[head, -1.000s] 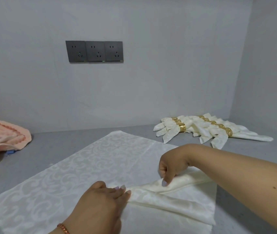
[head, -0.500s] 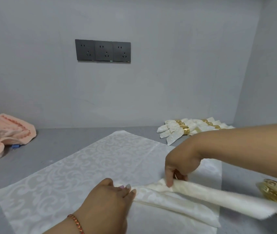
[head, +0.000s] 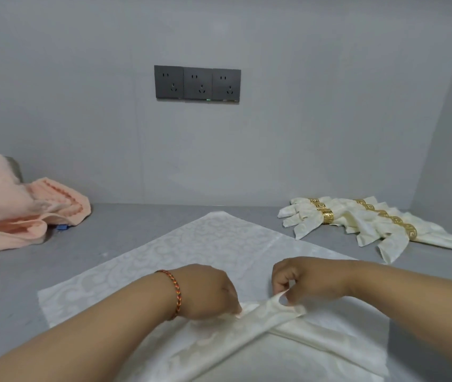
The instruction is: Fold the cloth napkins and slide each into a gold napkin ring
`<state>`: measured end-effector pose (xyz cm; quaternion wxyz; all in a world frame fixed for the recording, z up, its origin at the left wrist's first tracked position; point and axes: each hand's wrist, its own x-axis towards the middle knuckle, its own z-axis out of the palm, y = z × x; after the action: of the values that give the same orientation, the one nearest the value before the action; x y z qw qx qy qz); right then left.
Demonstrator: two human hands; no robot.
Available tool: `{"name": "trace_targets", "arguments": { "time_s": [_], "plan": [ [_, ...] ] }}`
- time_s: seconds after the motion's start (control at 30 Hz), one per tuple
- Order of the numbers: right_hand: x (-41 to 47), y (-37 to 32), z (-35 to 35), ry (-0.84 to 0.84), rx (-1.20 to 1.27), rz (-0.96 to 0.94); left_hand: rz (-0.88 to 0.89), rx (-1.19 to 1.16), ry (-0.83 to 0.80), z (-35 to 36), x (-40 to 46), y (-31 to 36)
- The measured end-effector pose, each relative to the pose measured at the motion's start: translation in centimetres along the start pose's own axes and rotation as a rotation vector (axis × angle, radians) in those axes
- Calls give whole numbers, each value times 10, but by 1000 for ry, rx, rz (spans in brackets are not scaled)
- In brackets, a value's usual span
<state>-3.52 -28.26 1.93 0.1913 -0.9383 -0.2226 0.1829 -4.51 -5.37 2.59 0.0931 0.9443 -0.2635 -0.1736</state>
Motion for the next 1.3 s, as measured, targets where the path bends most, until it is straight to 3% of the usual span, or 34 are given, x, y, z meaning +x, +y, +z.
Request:
{"name": "trace_targets", "arguments": {
  "time_s": [0.2,0.43,0.67,0.87,1.0,1.1,1.3],
  "plan": [
    [7,7,9,36,42,82,35,163,150,-1,17,7],
    [9,7,22,114,-73,37,23,308,317,12,33,13],
    [12,5,19,98,-18,16,26,-16,125,8,43,7],
    [18,0,25,82,5,-45,3,-49,-16,4,50,5],
    [14,-2,32,150,9,-48,88,-54,11,6,49,7],
    [12,-2,34,133,-78,-18,118,-196,55,11,45,3],
    [1,-11,23,182,50,-72,190,-471,84,3,34,-1]
  ]
}}
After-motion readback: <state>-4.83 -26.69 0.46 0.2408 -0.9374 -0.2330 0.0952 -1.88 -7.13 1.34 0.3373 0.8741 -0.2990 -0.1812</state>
